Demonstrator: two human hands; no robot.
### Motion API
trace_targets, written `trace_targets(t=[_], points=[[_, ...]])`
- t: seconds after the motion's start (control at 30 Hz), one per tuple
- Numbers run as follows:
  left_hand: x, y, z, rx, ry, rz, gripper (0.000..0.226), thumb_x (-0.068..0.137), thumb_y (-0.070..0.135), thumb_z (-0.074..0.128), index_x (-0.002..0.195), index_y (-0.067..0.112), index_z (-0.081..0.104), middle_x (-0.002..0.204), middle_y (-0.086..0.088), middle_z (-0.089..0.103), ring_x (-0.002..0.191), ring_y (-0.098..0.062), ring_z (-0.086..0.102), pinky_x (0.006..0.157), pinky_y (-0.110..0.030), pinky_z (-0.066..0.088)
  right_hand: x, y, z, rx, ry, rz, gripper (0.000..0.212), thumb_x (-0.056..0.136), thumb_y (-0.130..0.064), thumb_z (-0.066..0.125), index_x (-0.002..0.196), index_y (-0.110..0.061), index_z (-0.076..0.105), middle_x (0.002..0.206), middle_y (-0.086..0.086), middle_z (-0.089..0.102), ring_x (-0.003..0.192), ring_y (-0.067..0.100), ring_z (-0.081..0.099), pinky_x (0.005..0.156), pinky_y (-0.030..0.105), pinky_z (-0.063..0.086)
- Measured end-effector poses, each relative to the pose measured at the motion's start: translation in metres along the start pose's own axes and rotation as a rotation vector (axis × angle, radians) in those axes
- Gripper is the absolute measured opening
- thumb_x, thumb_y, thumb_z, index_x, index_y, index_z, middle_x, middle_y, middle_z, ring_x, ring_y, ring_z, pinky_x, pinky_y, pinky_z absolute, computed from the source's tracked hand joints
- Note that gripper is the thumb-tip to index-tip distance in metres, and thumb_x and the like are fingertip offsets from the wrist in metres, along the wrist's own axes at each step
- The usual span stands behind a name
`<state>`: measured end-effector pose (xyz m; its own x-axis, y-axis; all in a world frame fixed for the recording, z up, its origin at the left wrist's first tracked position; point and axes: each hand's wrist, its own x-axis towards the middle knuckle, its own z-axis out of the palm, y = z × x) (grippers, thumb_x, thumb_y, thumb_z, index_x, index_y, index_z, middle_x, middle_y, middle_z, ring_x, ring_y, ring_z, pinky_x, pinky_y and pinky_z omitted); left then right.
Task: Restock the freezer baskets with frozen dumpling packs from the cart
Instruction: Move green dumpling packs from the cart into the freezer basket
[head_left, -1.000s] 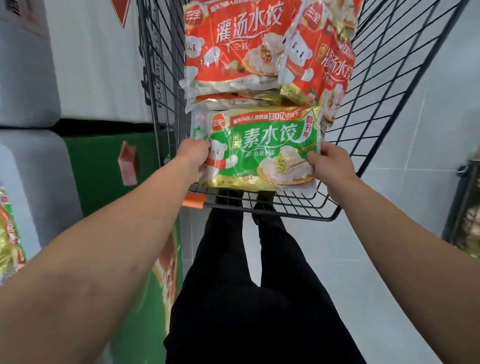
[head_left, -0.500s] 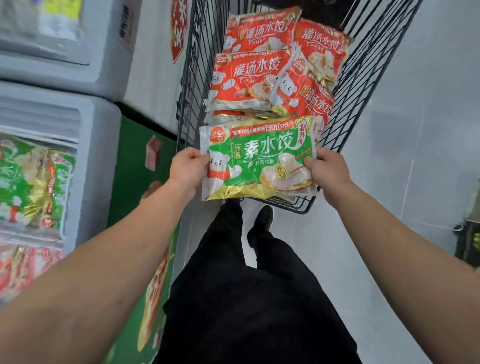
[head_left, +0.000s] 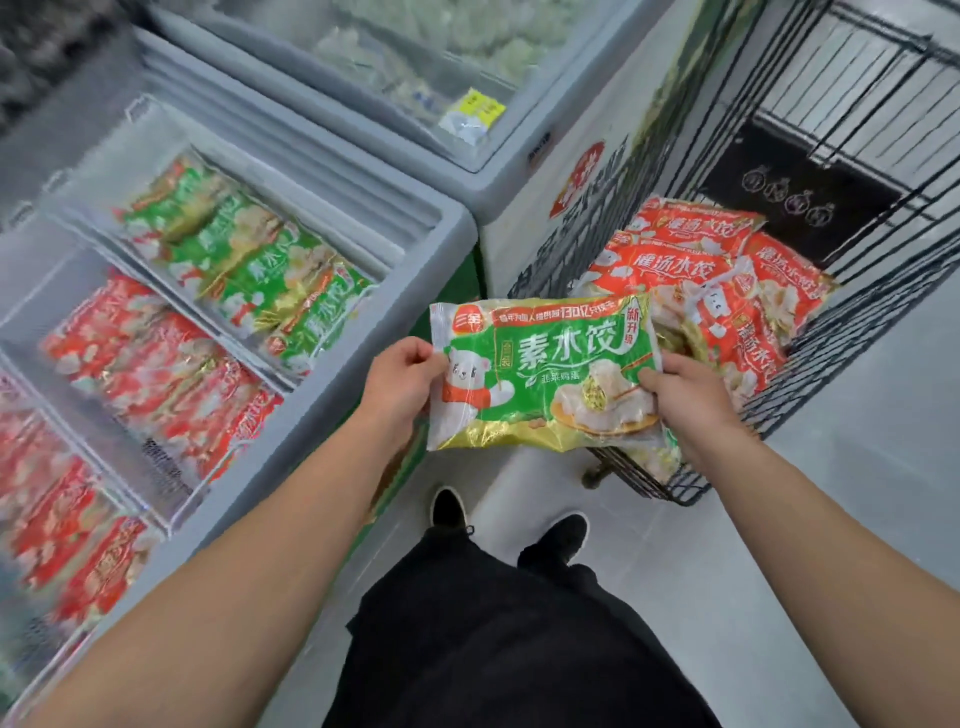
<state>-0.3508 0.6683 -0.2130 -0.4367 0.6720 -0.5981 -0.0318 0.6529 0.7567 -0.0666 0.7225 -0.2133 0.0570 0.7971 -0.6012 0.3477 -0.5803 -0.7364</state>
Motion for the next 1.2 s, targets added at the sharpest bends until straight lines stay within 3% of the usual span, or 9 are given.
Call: trace_targets(t=[0.2,0.37,0.5,0.57,0.67,0.77,1.0,1.1,1.2], points=[[-0.011,-0.019,-0.1,-0.128,0.139,0.044,0.024,0.092,0.009,0.064,0.071,0.018,0.059,0.075,-0.009,0.061,0.077,-0.025,0.06,0.072,-0.043,0.049,-0.017,-0.057,0.087,-0.105,-0.101,-0.159,0.019,0.082,-0.018,0.061,0.076,-0.028,0.076,0.084,-0.005,0.077,0.089,0.028,0.072,0.089,0.055,0.056],[-0.016,-0.044,-0.195,-0.161,0.204,0.067,0.022,0.094,0.009,0.062,0.073,0.017,0.059,0.082,-0.019,0.067,0.083,-0.035,0.068,0.075,-0.047,0.055,-0.042,-0.088,0.184,-0.144,-0.135,-0.237,0.033,0.087,-0.013,0.063,0.065,-0.035,0.074,0.075,-0.012,0.075,0.086,0.022,0.072,0.088,0.052,0.057],[-0.011,-0.059,-0.26,-0.201,0.295,0.073,0.026,0.091,0.005,0.062,0.069,0.018,0.056,0.068,-0.006,0.06,0.074,-0.029,0.061,0.067,-0.042,0.047,-0.062,-0.111,0.259,-0.201,-0.176,-0.308,0.029,0.088,-0.011,0.063,0.068,-0.03,0.07,0.077,-0.012,0.072,0.091,0.022,0.071,0.091,0.048,0.056],[-0.006,-0.065,-0.287,-0.229,0.324,0.068,0.027,0.089,0.005,0.063,0.067,0.019,0.056,0.076,-0.018,0.061,0.076,-0.036,0.064,0.07,-0.046,0.054,-0.069,-0.123,0.291,-0.215,-0.177,-0.355,0.027,0.087,-0.011,0.064,0.068,-0.029,0.068,0.078,-0.01,0.071,0.093,0.025,0.07,0.093,0.046,0.055],[0.001,-0.074,-0.314,-0.282,0.355,0.052,0.025,0.084,0.012,0.066,0.063,0.026,0.06,0.073,-0.012,0.064,0.082,-0.041,0.068,0.08,-0.058,0.056,-0.073,-0.136,0.328,-0.242,-0.183,-0.366,0.029,0.089,-0.01,0.063,0.068,-0.029,0.065,0.081,-0.005,0.07,0.092,0.025,0.068,0.091,0.041,0.054],[0.009,-0.079,-0.334,-0.311,0.394,0.042,0.031,0.088,0.007,0.066,0.062,0.024,0.058,0.058,0.006,0.057,0.067,-0.026,0.06,0.07,-0.043,0.049,-0.069,-0.148,0.354,-0.278,-0.198,-0.372,0.026,0.088,-0.01,0.062,0.069,-0.026,0.067,0.081,-0.003,0.071,0.094,0.026,0.069,0.091,0.044,0.055],[0.043,-0.076,-0.349,-0.313,0.47,0.033,0.026,0.089,0.004,0.066,0.068,0.016,0.056,0.069,0.001,0.056,0.068,-0.017,0.055,0.068,-0.033,0.046,-0.027,-0.173,0.404,-0.359,-0.215,-0.371,0.017,0.081,-0.021,0.06,0.074,-0.025,0.075,0.086,0.0,0.075,0.09,0.025,0.07,0.082,0.044,0.055],[0.062,-0.075,-0.347,-0.3,0.467,0.006,0.018,0.087,0.003,0.067,0.073,0.012,0.061,0.06,0.0,0.06,0.059,-0.014,0.057,0.063,-0.03,0.047,0.001,-0.183,0.421,-0.409,-0.231,-0.387,0.018,0.081,-0.019,0.059,0.084,-0.007,0.072,0.077,0.006,0.068,0.075,0.021,0.06,0.065,0.034,0.044],[0.086,-0.072,-0.341,-0.274,0.486,-0.05,0.017,0.087,0.005,0.07,0.073,0.013,0.063,0.059,0.004,0.061,0.059,-0.014,0.057,0.063,-0.033,0.05,0.038,-0.191,0.432,-0.44,-0.273,-0.381,0.016,0.088,-0.013,0.059,0.088,-0.002,0.072,0.077,0.007,0.065,0.072,0.017,0.055,0.064,0.029,0.039]])
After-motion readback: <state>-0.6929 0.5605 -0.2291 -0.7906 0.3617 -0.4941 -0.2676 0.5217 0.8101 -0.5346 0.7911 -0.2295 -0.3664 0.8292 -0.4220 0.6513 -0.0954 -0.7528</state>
